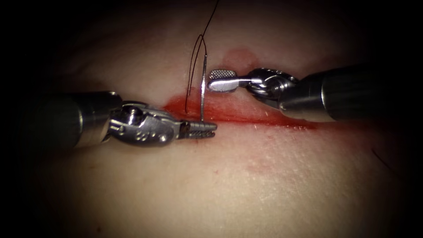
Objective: Wound Closure
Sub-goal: Hand the needles from the left gripper to the right gripper.
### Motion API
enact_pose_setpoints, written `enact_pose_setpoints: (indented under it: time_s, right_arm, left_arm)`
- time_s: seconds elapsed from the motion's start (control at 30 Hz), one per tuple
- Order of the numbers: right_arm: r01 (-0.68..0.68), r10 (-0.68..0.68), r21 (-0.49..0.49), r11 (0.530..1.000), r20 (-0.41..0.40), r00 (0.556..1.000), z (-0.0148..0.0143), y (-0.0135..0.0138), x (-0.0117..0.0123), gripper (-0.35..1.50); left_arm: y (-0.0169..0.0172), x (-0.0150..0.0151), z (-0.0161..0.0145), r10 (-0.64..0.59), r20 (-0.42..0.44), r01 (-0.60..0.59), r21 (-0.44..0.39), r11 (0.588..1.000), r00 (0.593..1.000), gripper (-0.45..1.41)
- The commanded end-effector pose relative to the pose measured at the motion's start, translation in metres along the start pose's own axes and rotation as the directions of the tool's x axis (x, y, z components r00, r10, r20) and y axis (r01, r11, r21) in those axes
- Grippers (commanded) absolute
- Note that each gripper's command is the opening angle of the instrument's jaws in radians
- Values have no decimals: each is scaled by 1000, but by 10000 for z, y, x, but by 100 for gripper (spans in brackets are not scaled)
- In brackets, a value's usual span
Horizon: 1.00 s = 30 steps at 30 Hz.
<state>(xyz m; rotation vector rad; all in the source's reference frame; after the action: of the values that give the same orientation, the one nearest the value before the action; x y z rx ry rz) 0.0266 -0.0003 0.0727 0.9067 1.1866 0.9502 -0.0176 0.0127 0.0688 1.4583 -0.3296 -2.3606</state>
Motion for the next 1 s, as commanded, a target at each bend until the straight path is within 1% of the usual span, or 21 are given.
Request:
enact_pose_setpoints:
  time_s: [0.03, 0.2, 0.5, 0.73, 0.87, 0.9, 1.0]
  right_arm:
    - [-1, 1, 4, 1000, 2, 1000, 8, 3, -6, 116]
    - [-6, 6, 19, 1000, -2, 1000, 10, 1, -7, 116]
    - [-9, 9, 40, 999, 1, 1000, 25, -2, -7, 116]
    - [-19, 19, 45, 999, 1, 1000, 27, 2, -4, 116]
    - [-29, 28, 55, 998, 9, 1000, 28, 1, -8, 115]
    - [-32, 31, 68, 997, 19, 999, 29, -1, -11, 111]
    - [-39, 37, 76, 996, 27, 999, 29, -1, -13, 111]
  left_arm:
    - [2, -3, 8, 1, -1, -1, -3, 1000, 1000, -35]
    - [2, -2, 8, 7, 2, -7, -8, 1000, 1000, -35]
    - [3, -1, 9, 19, 6, -19, -16, 1000, 1000, -35]
    - [6, 3, 8, 24, 9, -24, -15, 1000, 1000, -35]
    - [6, 2, 8, 24, 9, -24, -15, 1000, 1000, -35]
    - [6, 2, 9, 24, 9, -24, -15, 1000, 1000, -35]
    - [5, 2, 9, 24, 9, -24, -15, 1000, 1000, -35]
